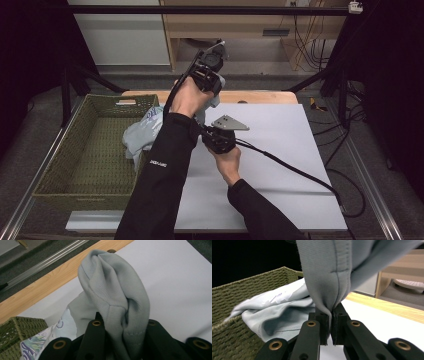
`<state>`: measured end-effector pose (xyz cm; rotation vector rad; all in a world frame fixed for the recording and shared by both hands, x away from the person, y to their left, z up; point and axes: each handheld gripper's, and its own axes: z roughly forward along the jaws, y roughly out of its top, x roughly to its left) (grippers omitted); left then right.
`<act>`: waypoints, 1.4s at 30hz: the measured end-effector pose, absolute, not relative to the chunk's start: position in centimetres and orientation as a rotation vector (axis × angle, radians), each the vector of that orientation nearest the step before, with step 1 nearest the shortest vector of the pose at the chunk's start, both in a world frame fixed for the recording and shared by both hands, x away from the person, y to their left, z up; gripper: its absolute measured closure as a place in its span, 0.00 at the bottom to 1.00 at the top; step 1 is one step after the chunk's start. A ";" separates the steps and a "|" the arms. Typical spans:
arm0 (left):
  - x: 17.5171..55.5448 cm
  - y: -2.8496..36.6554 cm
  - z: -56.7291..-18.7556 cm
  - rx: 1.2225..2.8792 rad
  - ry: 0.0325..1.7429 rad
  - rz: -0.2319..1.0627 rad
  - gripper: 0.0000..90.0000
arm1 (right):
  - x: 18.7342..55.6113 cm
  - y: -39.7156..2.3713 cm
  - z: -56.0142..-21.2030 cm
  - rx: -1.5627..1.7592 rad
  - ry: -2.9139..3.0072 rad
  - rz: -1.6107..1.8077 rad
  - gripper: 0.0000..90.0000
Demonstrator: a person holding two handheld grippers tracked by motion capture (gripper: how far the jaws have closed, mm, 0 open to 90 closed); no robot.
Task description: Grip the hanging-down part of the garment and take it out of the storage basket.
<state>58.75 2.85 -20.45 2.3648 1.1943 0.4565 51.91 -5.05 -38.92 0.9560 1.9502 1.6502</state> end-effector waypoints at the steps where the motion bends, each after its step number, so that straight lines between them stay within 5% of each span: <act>1: 58.7 2.8 -20.4 2.362 1.196 0.461 0.88 | 51.9 -5.0 -38.9 0.956 1.950 1.650 0.96; 29: 58.0 1.5 -20.6 2.373 1.151 0.438 0.88 | 46.1 -17.7 -34.5 0.860 1.806 1.593 0.96; 42: 57.6 0.8 -20.7 2.372 1.122 0.410 0.88 | 44.6 -19.6 -33.4 0.868 1.739 1.594 0.96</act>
